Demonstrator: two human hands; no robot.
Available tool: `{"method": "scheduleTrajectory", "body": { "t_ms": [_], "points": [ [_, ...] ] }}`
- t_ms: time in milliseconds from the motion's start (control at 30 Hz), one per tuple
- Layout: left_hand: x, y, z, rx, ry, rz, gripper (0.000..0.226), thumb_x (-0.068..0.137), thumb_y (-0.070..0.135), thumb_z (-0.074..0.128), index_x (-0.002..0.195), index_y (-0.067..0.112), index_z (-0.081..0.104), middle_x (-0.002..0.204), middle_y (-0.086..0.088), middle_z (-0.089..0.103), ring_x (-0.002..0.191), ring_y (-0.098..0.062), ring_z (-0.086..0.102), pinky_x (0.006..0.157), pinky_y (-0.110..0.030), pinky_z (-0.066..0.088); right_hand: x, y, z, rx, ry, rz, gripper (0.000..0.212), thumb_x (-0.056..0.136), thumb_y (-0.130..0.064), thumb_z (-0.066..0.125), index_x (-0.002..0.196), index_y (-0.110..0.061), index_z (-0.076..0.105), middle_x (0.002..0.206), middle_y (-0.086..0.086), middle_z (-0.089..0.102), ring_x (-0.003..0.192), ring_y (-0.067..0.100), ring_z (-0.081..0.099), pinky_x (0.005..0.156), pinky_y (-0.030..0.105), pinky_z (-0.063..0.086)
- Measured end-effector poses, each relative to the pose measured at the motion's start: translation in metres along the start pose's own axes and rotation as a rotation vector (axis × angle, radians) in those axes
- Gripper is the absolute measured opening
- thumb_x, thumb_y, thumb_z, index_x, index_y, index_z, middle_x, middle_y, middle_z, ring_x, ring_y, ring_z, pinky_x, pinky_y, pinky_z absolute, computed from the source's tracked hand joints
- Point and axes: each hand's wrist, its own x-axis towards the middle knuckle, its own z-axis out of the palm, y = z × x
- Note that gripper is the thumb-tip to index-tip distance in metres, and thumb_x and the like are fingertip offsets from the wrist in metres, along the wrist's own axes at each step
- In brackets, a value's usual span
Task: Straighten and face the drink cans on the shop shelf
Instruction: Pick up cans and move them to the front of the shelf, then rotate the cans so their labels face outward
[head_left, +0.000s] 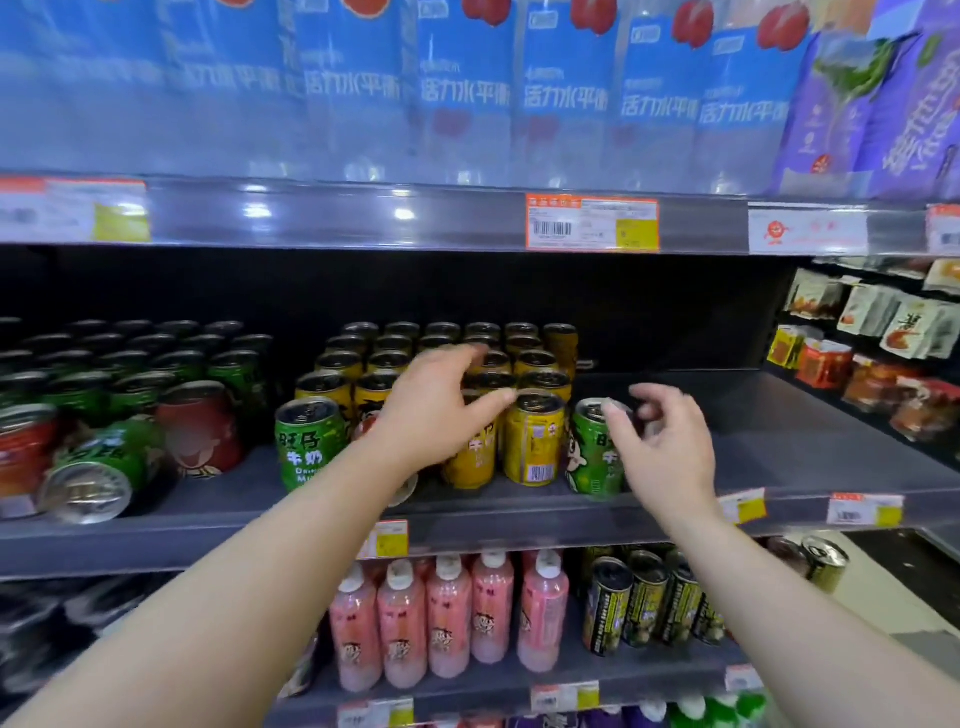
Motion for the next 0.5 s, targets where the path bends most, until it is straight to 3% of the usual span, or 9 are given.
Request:
{"method": "scheduleTrajectory", "body": {
  "t_ms": [33, 100, 167, 267, 400, 500],
  "points": [
    [-0.003, -0.006, -0.010, -0.001, 0.032, -0.009, 0.065, 0.083, 0.052, 0.061, 0.137, 0.018, 0.049, 0.135, -0.002, 0.057, 0.126, -0.018, 0.048, 0.104, -0.032, 0.038, -0.005, -0.013, 0.003, -0.003, 0.027, -0.072, 0.025, 0.083, -0.034, 0.067, 0.101, -0.017, 0.064, 0.090, -0.004, 0.054, 0.081, 0.009, 0.053, 0.068, 0.008, 0.038],
    [-0.013, -0.019, -0.026, 0.029, 0.041, -0.007, 0.064, 0.079, 0.056, 0.062, 0.131, 0.018, 0.055, 0.129, -0.002, 0.060, 0.122, -0.019, 0.052, 0.103, -0.034, 0.042, -0.019, -0.038, 0.014, -0.026, -0.080, -0.197, 0.015, 0.083, -0.031, 0.067, 0.094, -0.020, 0.065, 0.085, -0.007, 0.054, 0.076, 0.006, 0.052, 0.067, 0.012, 0.040],
    [-0.029, -0.032, -0.036, 0.093, 0.018, 0.030, 0.076, 0.069, 0.069, 0.059, 0.126, 0.020, 0.059, 0.124, -0.001, 0.062, 0.117, -0.020, 0.053, 0.101, -0.036, 0.044, -0.037, -0.056, 0.031, -0.084, -0.229, -0.268, 0.023, 0.082, -0.037, 0.067, 0.100, -0.023, 0.065, 0.088, -0.011, 0.052, 0.076, 0.004, 0.050, 0.069, 0.020, 0.041],
    [-0.056, -0.054, -0.043, 0.311, -0.020, 0.108, 0.090, 0.053, 0.079, 0.054, 0.125, 0.025, 0.058, 0.119, 0.002, 0.061, 0.111, -0.022, 0.053, 0.097, -0.038, 0.042, -0.057, -0.068, 0.055, -0.128, -0.288, -0.290, 0.037, 0.080, -0.046, 0.066, 0.110, -0.024, 0.064, 0.091, -0.012, 0.052, 0.085, 0.007, 0.052, 0.074, 0.023, 0.042],
    [-0.084, -0.080, -0.028, 0.485, -0.033, 0.221, 0.084, 0.050, 0.058, 0.072, 0.126, 0.027, 0.052, 0.113, 0.000, 0.060, 0.095, -0.025, 0.061, 0.080, -0.039, 0.052, -0.080, -0.071, 0.084, -0.107, -0.385, -0.223, 0.054, 0.076, -0.052, 0.068, 0.121, -0.025, 0.058, 0.096, -0.014, 0.049, 0.089, 0.005, 0.051, 0.077, 0.022, 0.042],
    [-0.088, -0.087, -0.019, 0.440, 0.002, 0.185, 0.076, 0.056, 0.039, 0.082, 0.122, 0.027, 0.047, 0.110, -0.003, 0.058, 0.079, -0.029, 0.066, 0.061, -0.036, 0.055, -0.094, -0.074, 0.106, -0.173, -0.483, -0.251, 0.077, 0.070, -0.061, 0.068, 0.135, -0.025, 0.046, 0.120, -0.010, 0.054, 0.112, 0.011, 0.051, 0.098, 0.032, 0.041]
  ]
}}
